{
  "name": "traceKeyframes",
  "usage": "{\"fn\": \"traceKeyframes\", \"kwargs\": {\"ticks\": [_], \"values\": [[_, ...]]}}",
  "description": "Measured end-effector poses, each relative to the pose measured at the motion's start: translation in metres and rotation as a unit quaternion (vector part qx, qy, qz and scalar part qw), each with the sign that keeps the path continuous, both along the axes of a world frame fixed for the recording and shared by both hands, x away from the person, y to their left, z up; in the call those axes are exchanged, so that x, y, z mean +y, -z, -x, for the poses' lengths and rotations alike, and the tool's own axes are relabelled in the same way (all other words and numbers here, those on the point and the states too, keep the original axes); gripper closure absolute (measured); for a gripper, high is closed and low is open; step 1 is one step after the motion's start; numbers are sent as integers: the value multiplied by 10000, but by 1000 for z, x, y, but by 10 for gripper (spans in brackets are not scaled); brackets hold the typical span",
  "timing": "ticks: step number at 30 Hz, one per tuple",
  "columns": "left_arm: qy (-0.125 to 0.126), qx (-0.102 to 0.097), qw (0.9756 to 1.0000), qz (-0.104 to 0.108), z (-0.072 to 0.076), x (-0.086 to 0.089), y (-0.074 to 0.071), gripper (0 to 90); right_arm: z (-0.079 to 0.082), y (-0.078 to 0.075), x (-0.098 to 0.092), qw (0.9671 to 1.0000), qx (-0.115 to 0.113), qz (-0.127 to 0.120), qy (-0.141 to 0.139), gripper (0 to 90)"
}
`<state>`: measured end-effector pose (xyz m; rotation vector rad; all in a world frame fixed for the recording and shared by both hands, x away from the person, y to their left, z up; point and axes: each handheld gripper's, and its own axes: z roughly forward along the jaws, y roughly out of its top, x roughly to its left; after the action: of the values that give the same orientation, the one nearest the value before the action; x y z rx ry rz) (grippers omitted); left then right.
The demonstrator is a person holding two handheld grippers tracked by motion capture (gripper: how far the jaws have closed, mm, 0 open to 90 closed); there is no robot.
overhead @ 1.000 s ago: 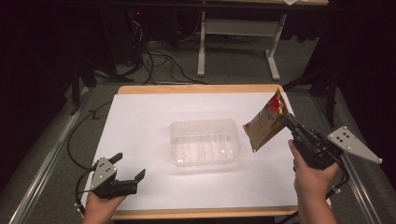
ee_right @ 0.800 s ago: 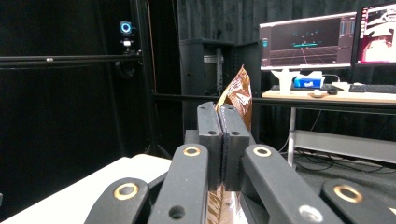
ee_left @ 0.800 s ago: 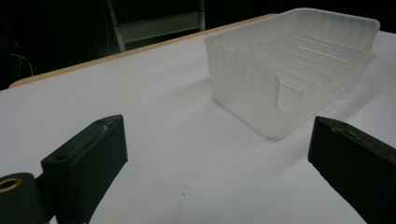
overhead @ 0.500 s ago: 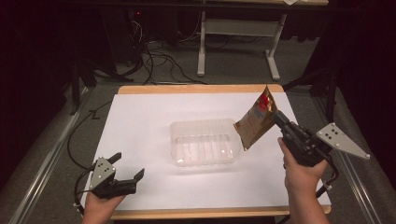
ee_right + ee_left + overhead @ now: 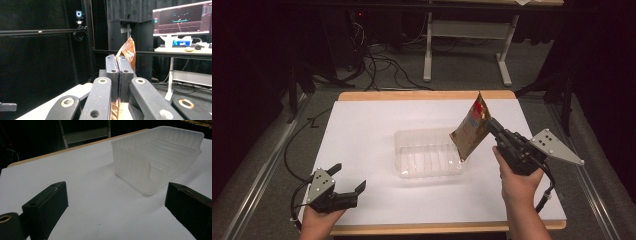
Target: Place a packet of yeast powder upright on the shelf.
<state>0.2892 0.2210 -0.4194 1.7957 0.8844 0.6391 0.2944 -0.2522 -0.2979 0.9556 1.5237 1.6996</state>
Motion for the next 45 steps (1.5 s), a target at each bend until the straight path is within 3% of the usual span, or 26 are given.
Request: {"fn": "traceKeyframes", "kwargs": {"ticks": [10,26,45], "values": [[22,3,10000,35,0,1,0,54,-13,7,25,9998,85,16,-178,900],[68,-20,10000,52,0,1,0,54,-32,20,58,9995,232,62,-216,900],[40,-38,9999,125,0,2,-1,53,-50,33,80,9992,351,65,-174,900]]}}
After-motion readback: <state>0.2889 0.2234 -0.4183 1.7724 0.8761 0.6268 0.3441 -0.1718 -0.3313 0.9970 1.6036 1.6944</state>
